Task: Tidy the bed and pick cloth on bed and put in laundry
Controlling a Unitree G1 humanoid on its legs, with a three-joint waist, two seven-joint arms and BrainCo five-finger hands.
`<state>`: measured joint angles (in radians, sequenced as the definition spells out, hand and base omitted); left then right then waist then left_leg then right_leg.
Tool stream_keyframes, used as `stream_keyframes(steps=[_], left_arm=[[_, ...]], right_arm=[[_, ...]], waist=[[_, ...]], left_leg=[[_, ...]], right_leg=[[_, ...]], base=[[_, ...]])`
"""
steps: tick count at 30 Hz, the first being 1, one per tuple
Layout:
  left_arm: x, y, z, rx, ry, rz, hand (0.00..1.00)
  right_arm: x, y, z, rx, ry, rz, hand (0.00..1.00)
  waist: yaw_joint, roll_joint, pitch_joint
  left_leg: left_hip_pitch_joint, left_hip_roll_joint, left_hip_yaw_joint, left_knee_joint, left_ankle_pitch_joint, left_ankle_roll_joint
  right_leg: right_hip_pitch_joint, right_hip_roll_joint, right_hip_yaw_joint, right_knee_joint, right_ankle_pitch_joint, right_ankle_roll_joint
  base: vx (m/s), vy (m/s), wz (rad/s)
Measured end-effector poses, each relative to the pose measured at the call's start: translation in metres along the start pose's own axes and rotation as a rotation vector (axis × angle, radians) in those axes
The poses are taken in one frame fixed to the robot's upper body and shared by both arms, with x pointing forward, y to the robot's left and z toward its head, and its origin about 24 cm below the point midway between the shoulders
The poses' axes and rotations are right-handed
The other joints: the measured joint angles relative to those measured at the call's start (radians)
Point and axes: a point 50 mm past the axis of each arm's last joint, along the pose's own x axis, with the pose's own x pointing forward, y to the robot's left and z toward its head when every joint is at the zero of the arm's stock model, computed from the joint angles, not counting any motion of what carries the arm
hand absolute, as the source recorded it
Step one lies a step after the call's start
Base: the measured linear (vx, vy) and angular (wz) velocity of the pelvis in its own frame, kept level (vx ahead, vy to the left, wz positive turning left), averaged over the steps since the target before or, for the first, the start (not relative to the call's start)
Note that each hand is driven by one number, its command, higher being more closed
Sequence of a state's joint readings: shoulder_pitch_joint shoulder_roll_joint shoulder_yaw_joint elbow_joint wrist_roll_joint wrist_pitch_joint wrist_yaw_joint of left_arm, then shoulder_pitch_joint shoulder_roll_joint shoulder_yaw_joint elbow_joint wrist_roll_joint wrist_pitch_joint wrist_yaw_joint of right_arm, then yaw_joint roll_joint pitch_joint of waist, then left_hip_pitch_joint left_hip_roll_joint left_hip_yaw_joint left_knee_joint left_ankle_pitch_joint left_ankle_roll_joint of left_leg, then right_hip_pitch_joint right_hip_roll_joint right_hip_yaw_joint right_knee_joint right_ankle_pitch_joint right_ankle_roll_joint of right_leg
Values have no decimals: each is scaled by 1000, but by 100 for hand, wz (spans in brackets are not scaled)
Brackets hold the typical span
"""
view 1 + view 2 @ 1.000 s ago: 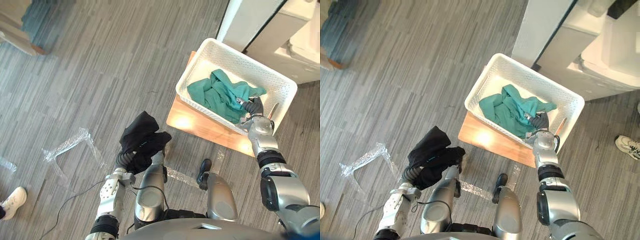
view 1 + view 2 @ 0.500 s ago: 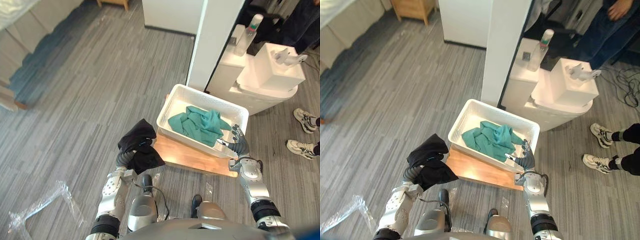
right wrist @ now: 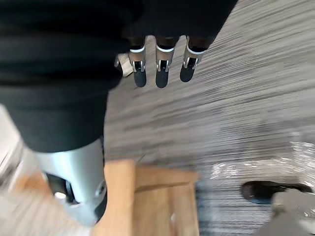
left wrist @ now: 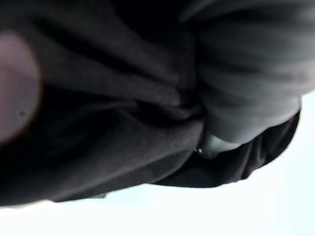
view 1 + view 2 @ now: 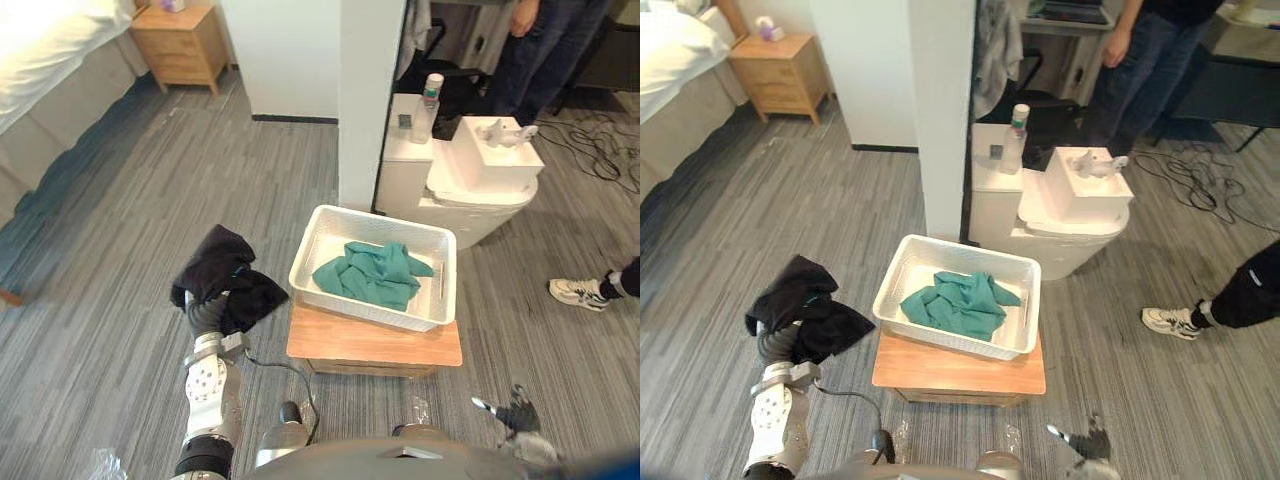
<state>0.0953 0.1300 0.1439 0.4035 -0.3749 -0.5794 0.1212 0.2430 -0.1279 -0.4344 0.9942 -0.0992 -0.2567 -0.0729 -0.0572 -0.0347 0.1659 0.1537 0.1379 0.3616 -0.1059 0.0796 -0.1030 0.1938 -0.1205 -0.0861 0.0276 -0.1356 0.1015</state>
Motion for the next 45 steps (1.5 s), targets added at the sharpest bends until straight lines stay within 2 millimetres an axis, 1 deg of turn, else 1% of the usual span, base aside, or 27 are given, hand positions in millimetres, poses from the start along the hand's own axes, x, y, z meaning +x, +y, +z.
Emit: stream_keyframes(steps=[1, 2, 3, 4, 6, 7, 8, 10, 14, 16, 18, 21, 24, 25, 28, 30, 31, 33, 34, 36, 37, 39, 40, 41, 42, 43, 45], left_arm=[[7, -5, 15, -22, -78, -7, 100], [12, -10, 21, -31, -110, -17, 100], [22, -18, 36, -42, -177, -31, 100], [27, -22, 43, -49, -208, -39, 100], [44, -35, 66, -35, -283, -68, 100], [46, -39, 71, -37, -296, -74, 100], [54, -54, 82, -24, -335, -110, 100], [58, -64, 87, -1, -352, -133, 100], [69, -77, 98, 69, -372, -167, 100], [74, -85, 104, 72, -381, -190, 100], [75, -87, 106, 79, -387, -200, 100], [76, -87, 102, 137, -382, -218, 100], [76, -91, 85, 252, -326, -259, 100], [75, -95, 81, 272, -312, -279, 100], [72, -101, 70, 344, -277, -323, 100], [66, -106, 51, 459, -222, -378, 100], [64, -107, 45, 483, -202, -391, 100], [53, -106, 19, 598, -112, -442, 100], [50, -105, 12, 624, -86, -451, 100], [37, -95, -12, 724, 9, -478, 100], [34, -90, -18, 758, 36, -478, 100], [33, -83, -24, 797, 72, -448, 100], [34, -77, -26, 828, 75, -421, 100], [35, -76, -26, 836, 72, -415, 100], [44, -77, -20, 856, 45, -382, 100], [50, -80, -16, 859, 25, -367, 100], [75, -90, 4, 855, -53, -307, 100]], right_arm=[[-7, -9, -16, 33, 27, -8, 0], [-11, -12, -23, 40, 40, -12, 0], [-19, -16, -35, 45, 65, -7, 0], [-22, -17, -40, 46, 80, -5, 0], [-34, -16, -59, 66, 134, 10, 0], [-36, -16, -62, 71, 146, 13, 0], [-44, -13, -72, 92, 177, 15, 0], [-48, -11, -78, 105, 197, 26, 0], [-52, -4, -84, 162, 217, 34, 0], [-53, -4, -85, 196, 219, 19, 0], [-53, -7, -85, 204, 212, 6, 0], [-53, -8, -85, 209, 211, -2, 0], [-53, -14, -84, 219, 206, -29, 0], [-52, -14, -83, 219, 202, -30, 0], [-50, -16, -79, 215, 182, -33, 0], [-49, -19, -76, 209, 167, -30, 0], [-48, -19, -76, 208, 165, -27, 0], [-48, -18, -75, 199, 163, -13, 0], [-48, -17, -74, 194, 162, -7, 0], [-46, -11, -72, 180, 158, 19, 0], [-46, -10, -71, 173, 154, 29, 0], [-43, -6, -68, 165, 144, 47, 0], [-38, -2, -60, 164, 121, 61, 0], [-36, -1, -57, 165, 114, 65, 0], [-27, 8, -42, 165, 71, 96, 0], [-22, 11, -34, 164, 49, 112, 0], [-8, 20, -7, 186, -29, 148, 0]], waist=[[-10, 1, -14], [-12, 3, -23], [-16, 6, -36], [-20, 7, -41], [-54, 8, -84], [-61, 10, -95], [-70, 9, -105], [-80, 8, -114], [-120, 9, -127], [-132, 16, -131], [-146, 23, -135], [-160, 32, -141], [-164, 46, -143], [-164, 45, -143], [-160, 45, -143], [-157, 48, -143], [-157, 49, -142], [-160, 52, -142], [-162, 52, -142], [-172, 54, -142], [-173, 56, -140], [-174, 52, -119], [-174, 54, -100], [-174, 54, -97], [-175, 52, -67], [-175, 50, -49], [-179, 52, 21]], left_leg=[[9, 8, 29, 0, -6, -5], [10, 11, 41, 0, -9, -6], [20, 18, 65, 0, -14, -10], [23, 21, 73, 0, -16, -10], [29, 30, 112, -1, -23, -19], [32, 32, 126, -1, -26, -23], [41, 38, 157, -1, -32, -30], [38, 41, 173, -1, -33, -31], [40, 56, 224, 0, -32, -32], [40, 61, 241, 0, -31, -34], [41, 67, 259, 0, -27, -36], [45, 71, 282, 0, -25, -37], [56, 70, 290, 0, -27, -42], [56, 70, 290, 0, -25, -43], [55, 70, 290, 0, -25, -42], [54, 70, 289, 0, -26, -40], [53, 70, 289, 0, -27, -39], [47, 70, 288, 0, -30, -40], [45, 70, 288, 0, -30, -41], [41, 71, 288, 1, -35, -48], [39, 71, 290, 1, -38, -51], [35, 72, 294, 4, -44, -56], [16, 72, 304, 6, -47, -54], [11, 71, 306, 6, -47, -54], [-29, 67, 318, 7, -38, -41], [-47, 64, 318, 7, -34, -36], [-108, 56, 317, 8, -22, -21]], right_leg=[[-9, 6, 28, 1, 1, -3], [-15, 8, 37, 1, 2, -5], [-21, 13, 56, 1, 3, -7], [-24, 16, 64, 2, 3, -8], [-44, 26, 101, 7, 4, -10], [-50, 28, 114, 8, 6, -11], [-50, 36, 148, 7, 12, -13], [-61, 40, 161, 7, 17, -12], [-95, 57, 209, 6, 45, -14], [-117, 68, 232, 7, 60, -14], [-127, 74, 246, 6, 74, -17], [-140, 84, 261, 5, 81, -18], [-136, 84, 264, -14, 87, -21], [-135, 83, 262, -17, 82, -31], [-133, 79, 246, -29, 85, -38], [-132, 76, 235, -31, 90, -50], [-132, 76, 233, -32, 89, -50], [-132, 75, 228, -43, 91, -53], [-132, 75, 227, -47, 91, -53], [-133, 74, 223, -56, 93, -51], [-133, 74, 223, -61, 96, -47], [-137, 74, 223, -63, 101, -39], [-161, 74, 225, -61, 101, -39], [-168, 74, 226, -59, 101, -38], [-224, 73, 242, -41, 107, -30], [-244, 71, 242, -35, 110, -25], [-312, 67, 243, -5, 122, -11]], base=[[-9, -5, -52], [5, -4, -63], [18, -3, -44], [27, -9, -46], [29, -10, -47], [56, 9, -72], [52, 9, -56], [38, -3, -36], [0, -13, -44], [-38, -39, -35], [-47, -32, -30], [-83, -51, -25], [-105, -37, -9], [-73, -29, -2], [-45, -24, -2], [0, 0, 0], [0, 0, 0], [51, -3, 1], [80, 1, 0], [91, 3, -3], [78, 2, -6], [90, 1, -10], [92, -3, -14], [65, -6, -29], [31, -7, -22], [22, -8, -21], [6, -5, -4]])
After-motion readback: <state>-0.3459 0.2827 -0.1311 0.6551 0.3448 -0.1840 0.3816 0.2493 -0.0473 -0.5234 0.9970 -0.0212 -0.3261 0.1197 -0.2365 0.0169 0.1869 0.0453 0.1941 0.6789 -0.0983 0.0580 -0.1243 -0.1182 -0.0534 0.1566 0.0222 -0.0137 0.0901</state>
